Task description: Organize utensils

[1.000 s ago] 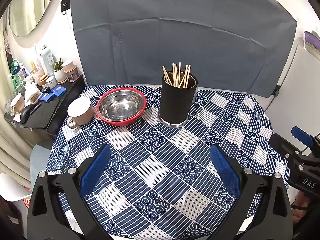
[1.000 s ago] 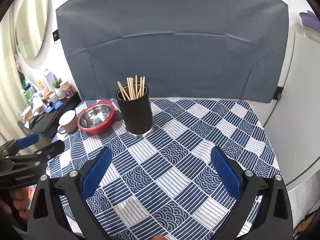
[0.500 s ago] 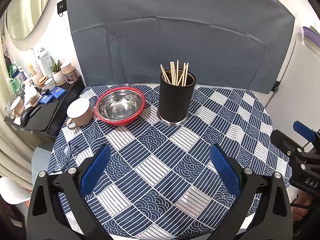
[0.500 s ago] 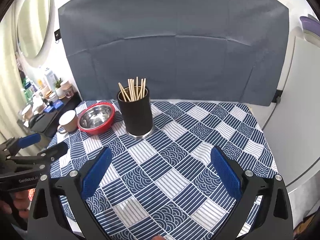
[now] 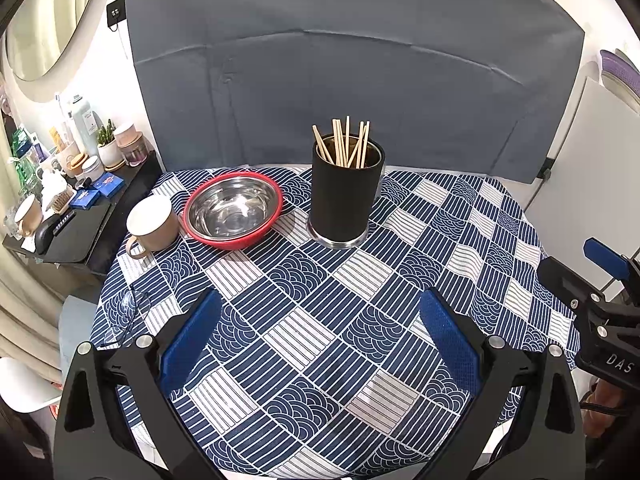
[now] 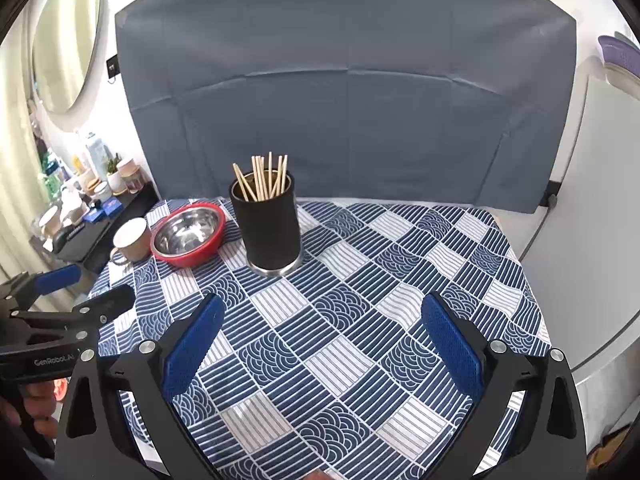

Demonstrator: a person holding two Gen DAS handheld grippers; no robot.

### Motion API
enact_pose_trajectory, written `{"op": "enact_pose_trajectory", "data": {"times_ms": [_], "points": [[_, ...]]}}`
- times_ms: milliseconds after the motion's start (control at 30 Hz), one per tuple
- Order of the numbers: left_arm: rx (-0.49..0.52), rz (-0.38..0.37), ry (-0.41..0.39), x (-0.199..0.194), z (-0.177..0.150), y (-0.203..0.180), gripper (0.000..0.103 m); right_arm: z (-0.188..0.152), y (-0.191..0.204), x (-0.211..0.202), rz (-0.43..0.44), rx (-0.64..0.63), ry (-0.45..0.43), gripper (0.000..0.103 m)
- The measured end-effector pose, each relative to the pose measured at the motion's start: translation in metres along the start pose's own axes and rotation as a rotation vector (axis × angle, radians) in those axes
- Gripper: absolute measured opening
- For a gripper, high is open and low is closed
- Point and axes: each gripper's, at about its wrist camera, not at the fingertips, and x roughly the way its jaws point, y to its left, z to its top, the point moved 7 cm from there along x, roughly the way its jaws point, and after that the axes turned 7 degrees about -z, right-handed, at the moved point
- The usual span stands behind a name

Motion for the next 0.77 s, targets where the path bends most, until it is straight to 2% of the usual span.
{"op": "enact_pose_trajectory", "data": {"times_ms": [567,767], "points": [[-0.005,0.020,0.004,0.0019,0.0015,0.0058,0.097,0.0006,0.0024,0.0040,0.010,0.001,0.004,0.095],[-0.012,0.001,-0.005,0.0006,0.0040,0.0061,0.097,0.0002,0.0024,0.0048,0.009,0.004,0.005,0.095]]}}
